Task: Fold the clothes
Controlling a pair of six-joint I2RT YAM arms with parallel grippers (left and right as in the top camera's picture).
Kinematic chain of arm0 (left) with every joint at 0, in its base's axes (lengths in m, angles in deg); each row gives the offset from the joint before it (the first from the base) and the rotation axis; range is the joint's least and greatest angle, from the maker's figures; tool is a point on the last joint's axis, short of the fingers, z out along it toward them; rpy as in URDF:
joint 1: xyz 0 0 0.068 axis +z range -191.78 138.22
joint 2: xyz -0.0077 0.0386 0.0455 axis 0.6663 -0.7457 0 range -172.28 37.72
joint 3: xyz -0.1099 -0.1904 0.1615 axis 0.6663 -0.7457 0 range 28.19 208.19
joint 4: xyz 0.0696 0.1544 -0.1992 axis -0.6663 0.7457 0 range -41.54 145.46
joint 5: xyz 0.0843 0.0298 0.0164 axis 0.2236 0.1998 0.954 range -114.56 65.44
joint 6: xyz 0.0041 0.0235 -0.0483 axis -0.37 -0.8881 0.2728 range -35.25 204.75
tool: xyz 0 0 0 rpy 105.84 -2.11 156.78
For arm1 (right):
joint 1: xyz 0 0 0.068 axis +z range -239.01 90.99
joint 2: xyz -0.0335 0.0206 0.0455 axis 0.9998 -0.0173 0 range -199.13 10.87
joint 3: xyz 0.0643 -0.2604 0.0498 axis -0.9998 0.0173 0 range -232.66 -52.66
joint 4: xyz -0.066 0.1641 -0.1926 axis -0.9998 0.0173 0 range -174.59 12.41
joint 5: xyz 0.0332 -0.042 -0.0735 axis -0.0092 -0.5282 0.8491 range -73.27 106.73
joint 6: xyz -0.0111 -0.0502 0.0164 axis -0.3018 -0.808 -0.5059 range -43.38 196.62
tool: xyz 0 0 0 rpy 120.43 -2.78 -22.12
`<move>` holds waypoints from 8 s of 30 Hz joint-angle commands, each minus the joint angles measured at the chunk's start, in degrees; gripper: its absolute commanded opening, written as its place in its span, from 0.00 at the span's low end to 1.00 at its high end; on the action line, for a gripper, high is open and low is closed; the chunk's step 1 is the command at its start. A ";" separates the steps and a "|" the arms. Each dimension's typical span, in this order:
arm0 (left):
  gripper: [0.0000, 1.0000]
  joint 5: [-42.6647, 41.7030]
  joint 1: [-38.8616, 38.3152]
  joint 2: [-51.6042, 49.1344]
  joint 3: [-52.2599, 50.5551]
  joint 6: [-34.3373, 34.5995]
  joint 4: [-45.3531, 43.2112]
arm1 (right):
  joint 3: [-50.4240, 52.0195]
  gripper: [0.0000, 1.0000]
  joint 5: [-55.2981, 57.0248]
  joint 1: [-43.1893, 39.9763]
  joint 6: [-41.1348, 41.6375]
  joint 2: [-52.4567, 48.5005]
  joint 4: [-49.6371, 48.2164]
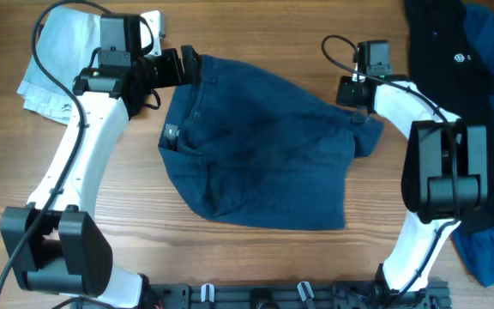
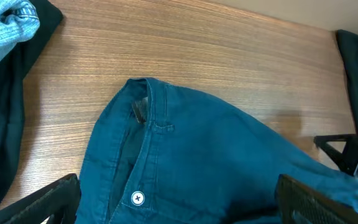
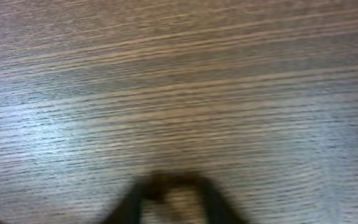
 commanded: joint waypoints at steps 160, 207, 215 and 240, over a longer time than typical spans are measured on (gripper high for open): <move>0.30 11.28 -16.98 8.57 -30.38 33.79 23.65 | 22.05 0.04 -19.43 -11.43 9.31 37.88 46.80; 0.64 7.61 -7.39 -15.67 10.51 3.67 0.87 | -17.03 0.75 -31.74 -3.63 -10.71 13.79 16.65; 0.15 9.53 -9.86 -22.67 10.51 3.72 0.90 | -17.03 0.08 -24.30 -1.57 -9.11 5.27 21.46; 0.04 14.71 -7.87 -33.77 10.40 5.31 -15.80 | -16.96 0.04 -15.82 2.51 -3.98 -17.38 5.07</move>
